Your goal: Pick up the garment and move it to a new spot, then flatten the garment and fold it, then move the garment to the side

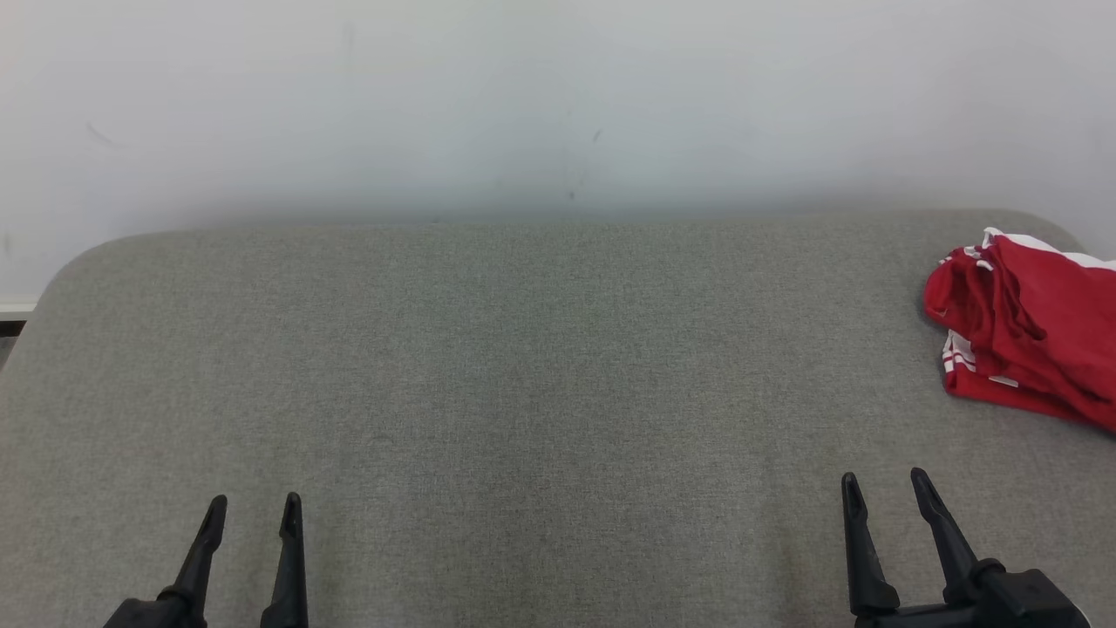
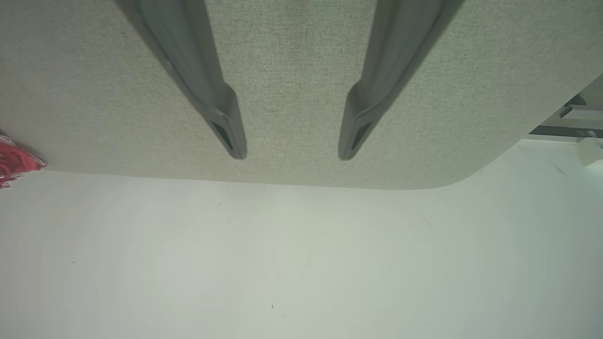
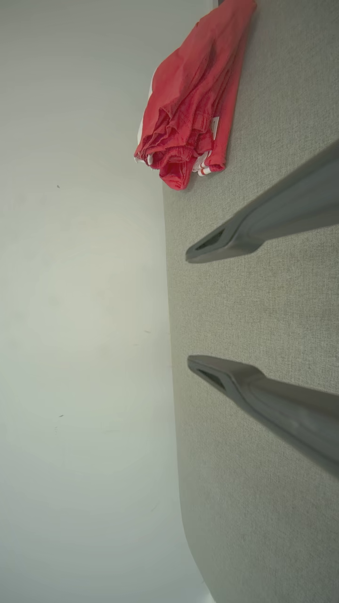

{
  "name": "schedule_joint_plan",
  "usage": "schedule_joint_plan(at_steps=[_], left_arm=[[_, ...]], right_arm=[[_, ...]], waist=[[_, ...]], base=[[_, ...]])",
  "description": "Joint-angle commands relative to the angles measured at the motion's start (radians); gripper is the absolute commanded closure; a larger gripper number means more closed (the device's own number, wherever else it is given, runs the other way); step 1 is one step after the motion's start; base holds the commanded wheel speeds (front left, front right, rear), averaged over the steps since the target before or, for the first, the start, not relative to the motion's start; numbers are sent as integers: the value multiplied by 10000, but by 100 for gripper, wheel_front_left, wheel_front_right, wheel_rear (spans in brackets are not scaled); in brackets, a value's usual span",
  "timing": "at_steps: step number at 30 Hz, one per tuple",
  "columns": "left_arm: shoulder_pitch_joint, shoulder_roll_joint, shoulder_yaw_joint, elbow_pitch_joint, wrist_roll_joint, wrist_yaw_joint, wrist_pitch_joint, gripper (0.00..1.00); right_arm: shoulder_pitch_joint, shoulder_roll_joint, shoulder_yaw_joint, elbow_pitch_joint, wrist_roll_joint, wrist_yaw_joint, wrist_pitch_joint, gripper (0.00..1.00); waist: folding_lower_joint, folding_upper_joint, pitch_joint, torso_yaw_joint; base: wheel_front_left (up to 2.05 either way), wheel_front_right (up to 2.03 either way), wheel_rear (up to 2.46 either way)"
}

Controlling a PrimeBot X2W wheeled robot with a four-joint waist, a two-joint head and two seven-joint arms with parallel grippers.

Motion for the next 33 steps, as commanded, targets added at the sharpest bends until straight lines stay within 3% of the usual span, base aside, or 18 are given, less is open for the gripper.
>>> schedule_joint_plan(at_steps=[1,10,11,17,33], left_arm=[[123,4,-4,-20,-74,25,0,0],[40,-7,-19,100,-50,25,0,0],[36,-14,-18,98,-73,24,2,100],[76,-69,-21,446,-158,-6,52,100],[-280,-112,87,623,-3427,-2,889,100]], right_arm=[[55,28,-7,16,77,-5,-45,0],[-27,38,46,91,77,-5,-60,0],[-39,39,54,101,79,-5,-62,100],[110,19,71,404,177,0,61,100],[-320,-146,-12,616,3634,1,717,100]], waist=[[0,0,-3,7],[0,0,8,73],[0,0,9,80],[0,0,9,75],[0,0,16,21]], base=[[0,0,0],[0,0,0],[0,0,0],[0,0,0],[0,0,0]])
